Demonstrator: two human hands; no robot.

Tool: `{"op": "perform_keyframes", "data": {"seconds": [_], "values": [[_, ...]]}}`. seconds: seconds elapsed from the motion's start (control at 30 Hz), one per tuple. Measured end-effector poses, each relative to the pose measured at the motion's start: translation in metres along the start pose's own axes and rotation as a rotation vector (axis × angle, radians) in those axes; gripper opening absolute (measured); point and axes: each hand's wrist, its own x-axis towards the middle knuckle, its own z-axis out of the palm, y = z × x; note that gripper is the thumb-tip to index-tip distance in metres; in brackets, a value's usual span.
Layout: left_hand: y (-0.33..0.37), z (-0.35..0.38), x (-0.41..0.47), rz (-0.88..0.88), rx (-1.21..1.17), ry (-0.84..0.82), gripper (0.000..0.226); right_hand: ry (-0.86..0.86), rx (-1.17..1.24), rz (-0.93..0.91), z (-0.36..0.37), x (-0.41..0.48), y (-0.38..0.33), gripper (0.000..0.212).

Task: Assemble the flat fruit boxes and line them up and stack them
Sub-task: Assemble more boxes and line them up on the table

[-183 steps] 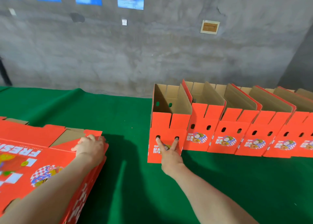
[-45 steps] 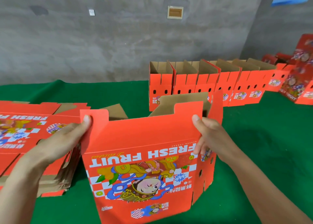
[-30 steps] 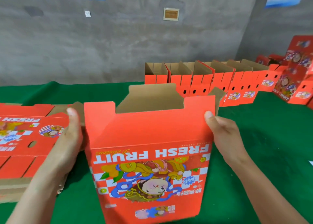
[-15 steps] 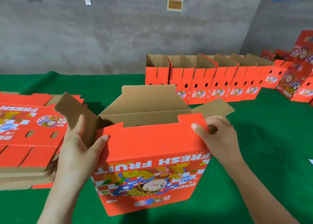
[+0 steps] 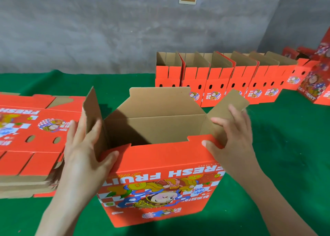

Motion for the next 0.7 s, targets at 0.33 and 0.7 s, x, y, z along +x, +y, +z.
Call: {"op": "perform_keyframes", "data": {"seconds": [0.33,0.7], "values": [[0.001,-0.002,0.003,0.168,-0.073,-0.071,0.074,-0.338,-0.064,-0.482,0.015,0.039,-0.041,0.051],[0.010,-0.008,0.011,0.340,-0.063,-0.256,0.055,-0.657,-0.310,-0.246,0.040,0.051,-0.019,0.073]]}}
